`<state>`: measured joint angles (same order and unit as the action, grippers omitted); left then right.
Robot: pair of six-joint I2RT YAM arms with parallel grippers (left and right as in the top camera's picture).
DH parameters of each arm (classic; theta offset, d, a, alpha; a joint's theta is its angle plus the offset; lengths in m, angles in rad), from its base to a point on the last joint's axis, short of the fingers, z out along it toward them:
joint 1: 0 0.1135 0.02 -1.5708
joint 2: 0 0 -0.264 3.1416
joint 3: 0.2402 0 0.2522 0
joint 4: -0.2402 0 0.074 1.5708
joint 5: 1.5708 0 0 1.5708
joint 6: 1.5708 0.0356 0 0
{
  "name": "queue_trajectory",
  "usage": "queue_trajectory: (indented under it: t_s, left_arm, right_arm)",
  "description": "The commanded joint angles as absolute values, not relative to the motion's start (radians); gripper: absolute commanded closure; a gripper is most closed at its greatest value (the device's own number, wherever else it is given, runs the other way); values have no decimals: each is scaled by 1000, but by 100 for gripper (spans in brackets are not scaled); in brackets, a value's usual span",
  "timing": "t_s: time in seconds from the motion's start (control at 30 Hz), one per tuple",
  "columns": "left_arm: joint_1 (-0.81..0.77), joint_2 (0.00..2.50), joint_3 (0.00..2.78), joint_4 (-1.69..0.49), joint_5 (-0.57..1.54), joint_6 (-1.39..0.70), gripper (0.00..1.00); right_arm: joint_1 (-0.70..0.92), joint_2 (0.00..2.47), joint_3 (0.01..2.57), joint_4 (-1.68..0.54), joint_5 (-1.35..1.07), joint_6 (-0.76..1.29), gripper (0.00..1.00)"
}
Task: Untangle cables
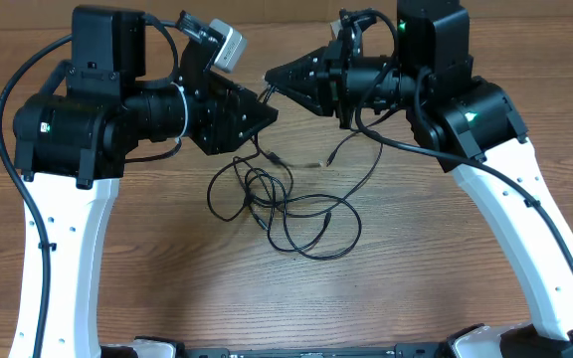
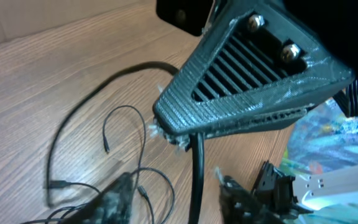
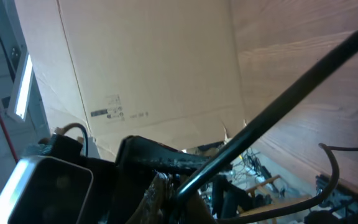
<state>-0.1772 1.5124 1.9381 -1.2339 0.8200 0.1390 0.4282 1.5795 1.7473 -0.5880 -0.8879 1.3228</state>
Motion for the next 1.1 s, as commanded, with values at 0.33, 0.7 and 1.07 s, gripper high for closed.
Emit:
queue_trajectory:
  t_s: [0.33, 0.7, 1.07]
  left_arm:
    - [-184, 1517, 1948, -1222, 839, 149, 72]
    - [-184, 1517, 1948, -1174, 838, 69, 96]
    - [-179, 1517, 1948, -1044, 800, -76, 96]
  right_arm:
    - [453, 1579, 1755, -583, -908, 1304, 96]
    - [453, 1579, 1755, -619, -907, 1260, 96]
    - [445, 1579, 1755, -645, -849, 1036, 1]
